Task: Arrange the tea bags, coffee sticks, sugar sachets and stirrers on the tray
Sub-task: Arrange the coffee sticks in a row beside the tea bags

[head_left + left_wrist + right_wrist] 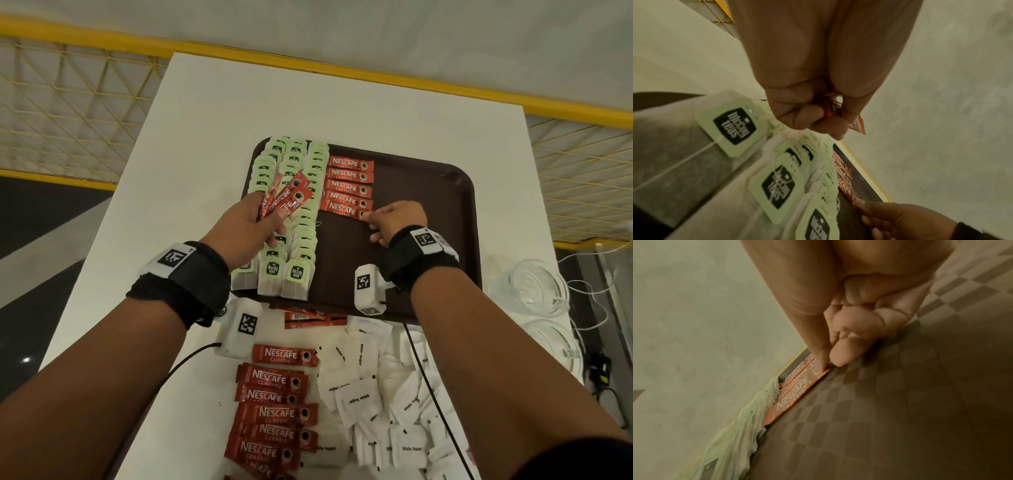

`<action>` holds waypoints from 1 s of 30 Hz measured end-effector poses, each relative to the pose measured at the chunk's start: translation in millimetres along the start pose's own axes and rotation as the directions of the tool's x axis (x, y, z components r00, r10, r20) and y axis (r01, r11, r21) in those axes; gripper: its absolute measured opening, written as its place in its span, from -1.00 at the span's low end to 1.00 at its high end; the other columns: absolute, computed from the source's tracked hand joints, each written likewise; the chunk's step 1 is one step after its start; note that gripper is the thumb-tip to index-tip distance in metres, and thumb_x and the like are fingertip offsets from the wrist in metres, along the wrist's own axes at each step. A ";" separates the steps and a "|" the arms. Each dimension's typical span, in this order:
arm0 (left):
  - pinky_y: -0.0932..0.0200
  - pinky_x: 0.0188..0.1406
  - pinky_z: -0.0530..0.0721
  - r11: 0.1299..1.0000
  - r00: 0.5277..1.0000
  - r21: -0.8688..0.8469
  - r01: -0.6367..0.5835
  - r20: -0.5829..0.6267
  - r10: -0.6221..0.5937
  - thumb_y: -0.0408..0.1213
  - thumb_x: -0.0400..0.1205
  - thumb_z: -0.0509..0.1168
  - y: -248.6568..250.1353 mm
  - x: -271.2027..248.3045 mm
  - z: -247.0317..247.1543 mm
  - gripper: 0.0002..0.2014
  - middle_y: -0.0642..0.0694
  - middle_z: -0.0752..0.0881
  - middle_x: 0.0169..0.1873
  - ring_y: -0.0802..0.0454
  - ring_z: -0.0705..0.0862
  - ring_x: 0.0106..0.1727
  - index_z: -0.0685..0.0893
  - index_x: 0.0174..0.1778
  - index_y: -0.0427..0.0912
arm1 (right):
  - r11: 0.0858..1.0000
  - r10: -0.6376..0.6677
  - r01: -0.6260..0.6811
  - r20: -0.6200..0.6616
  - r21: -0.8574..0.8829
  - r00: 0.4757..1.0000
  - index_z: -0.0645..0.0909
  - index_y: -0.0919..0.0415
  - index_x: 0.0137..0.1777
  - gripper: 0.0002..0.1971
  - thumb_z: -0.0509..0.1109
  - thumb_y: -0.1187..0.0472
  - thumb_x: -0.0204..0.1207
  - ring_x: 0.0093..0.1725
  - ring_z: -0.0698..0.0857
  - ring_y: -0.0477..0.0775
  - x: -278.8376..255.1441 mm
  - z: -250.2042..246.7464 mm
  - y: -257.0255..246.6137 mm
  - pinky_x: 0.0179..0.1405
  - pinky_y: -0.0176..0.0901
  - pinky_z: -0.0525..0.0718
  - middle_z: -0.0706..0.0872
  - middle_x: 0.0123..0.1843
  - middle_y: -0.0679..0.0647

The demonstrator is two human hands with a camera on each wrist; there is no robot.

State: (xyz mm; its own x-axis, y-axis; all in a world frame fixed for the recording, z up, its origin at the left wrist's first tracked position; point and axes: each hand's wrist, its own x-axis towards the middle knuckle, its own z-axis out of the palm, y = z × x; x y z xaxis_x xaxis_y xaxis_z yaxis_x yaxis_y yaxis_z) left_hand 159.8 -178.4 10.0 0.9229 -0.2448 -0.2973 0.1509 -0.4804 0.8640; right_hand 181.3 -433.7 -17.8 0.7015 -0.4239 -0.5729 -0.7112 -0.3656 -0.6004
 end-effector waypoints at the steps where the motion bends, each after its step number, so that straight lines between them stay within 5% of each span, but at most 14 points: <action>1: 0.08 -0.28 0.61 1.000 1.000 -0.001 0.004 0.004 -0.004 -0.13 0.76 0.20 0.6 -0.4 -0.2 -0.85 -0.10 0.78 -0.14 0.09 0.65 -0.34 0.54 0.13 -0.11 | 1.000 -0.001 0.001 -0.003 -0.018 1.000 0.63 0.10 -0.21 -0.81 0.57 0.06 0.47 -0.41 0.74 -0.06 -0.1 -0.9 -0.6 -0.39 -0.18 0.68 0.76 -0.24 0.01; 4: 0.07 -0.27 0.60 0.999 0.999 -0.012 0.039 0.028 -0.039 -0.18 0.75 0.20 2.8 -2.5 1.1 -0.84 -0.09 0.78 -0.14 0.11 0.64 -0.36 0.55 0.16 -0.17 | 0.998 -0.035 0.033 -0.037 -0.061 0.999 0.62 0.11 -0.09 -0.78 0.56 0.01 0.47 -0.38 0.76 -0.04 -3.6 -4.3 0.9 -0.20 -0.09 0.78 0.77 -0.20 0.04; 7: 0.16 -0.29 0.61 0.998 0.997 -0.041 0.057 0.062 -0.054 -0.18 0.76 0.19 5.3 -5.2 3.8 -0.86 -0.01 0.79 -0.18 0.15 0.65 -0.37 0.58 0.11 -0.15 | 0.979 -0.197 0.190 -0.089 -0.081 0.976 0.61 0.08 0.00 -0.76 0.47 -0.07 0.53 -0.32 0.72 -0.08 -20.8 -7.3 -1.8 -0.33 -0.19 0.69 0.74 -0.12 0.01; 10: 0.24 -0.34 0.60 1.000 0.993 -0.013 0.023 0.119 -0.021 -0.16 0.74 0.24 9.2 -6.7 8.9 -0.96 -0.02 0.81 -0.15 0.15 0.70 -0.36 0.58 0.03 0.01 | 0.911 -0.407 0.412 0.111 -0.025 0.907 0.66 0.10 0.02 -0.72 0.42 -0.12 0.56 -0.28 0.67 -0.14 -47.8 -6.4 -12.7 -0.39 -0.33 0.61 0.71 -0.08 -0.04; 14: 0.32 -0.37 0.63 1.000 0.990 -0.017 0.001 0.144 0.002 -0.11 0.70 0.32 14.4 -5.5 16.0 -0.84 -0.03 0.82 -0.14 0.17 0.72 -0.36 0.59 0.13 -0.03 | 0.870 -0.482 0.492 0.285 0.041 0.829 0.69 0.19 0.04 -0.79 0.52 0.09 0.52 -0.30 0.71 -0.09 -64.8 -1.7 -18.6 -0.28 -0.23 0.72 0.75 -0.18 0.06; 19: 0.16 -0.31 0.63 1.000 0.996 -0.023 -0.016 0.093 0.018 -0.03 0.75 0.22 13.2 -4.5 20.3 -0.80 -0.02 0.82 -0.14 0.12 0.70 -0.40 0.58 0.11 -0.09 | 0.918 -0.381 0.334 0.235 0.215 0.894 0.71 0.26 0.01 -0.86 0.54 0.27 0.49 -0.26 0.76 -0.03 -58.5 -9.4 3.5 -0.17 -0.19 0.78 0.81 -0.16 0.15; 23: 0.10 -0.29 0.59 0.997 0.999 -0.067 0.033 0.031 -0.031 -0.09 0.79 0.14 6.6 -3.0 12.4 -0.77 -0.06 0.80 -0.16 0.09 0.59 -0.44 0.56 0.18 -0.16 | 0.933 -0.171 0.103 0.174 0.344 0.970 0.70 0.22 0.03 -0.90 0.47 0.32 0.54 -0.18 0.77 -0.04 -50.2 -18.6 28.2 -0.11 -0.22 0.78 0.79 -0.07 0.15; 30: 0.13 -0.27 0.57 0.998 0.999 -0.051 0.032 -0.012 -0.033 -0.16 0.80 0.11 2.6 -5.8 2.1 -0.80 -0.13 0.79 -0.12 0.08 0.56 -0.43 0.56 0.19 -0.17 | 0.979 0.013 -0.032 0.093 0.203 0.996 0.67 0.21 0.01 -0.87 0.52 0.22 0.52 -0.29 0.74 -0.05 -26.9 -9.5 26.2 -0.32 -0.26 0.72 0.79 -0.11 0.14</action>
State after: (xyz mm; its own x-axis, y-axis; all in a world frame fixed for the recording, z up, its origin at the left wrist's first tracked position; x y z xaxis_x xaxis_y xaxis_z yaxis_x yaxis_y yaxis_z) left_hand 154.1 -180.0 13.1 0.9216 -0.2189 -0.3205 0.1984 -0.4441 0.8737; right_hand 143.4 -439.7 -12.8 0.6931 -0.3500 -0.6302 -0.7095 -0.1763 -0.6823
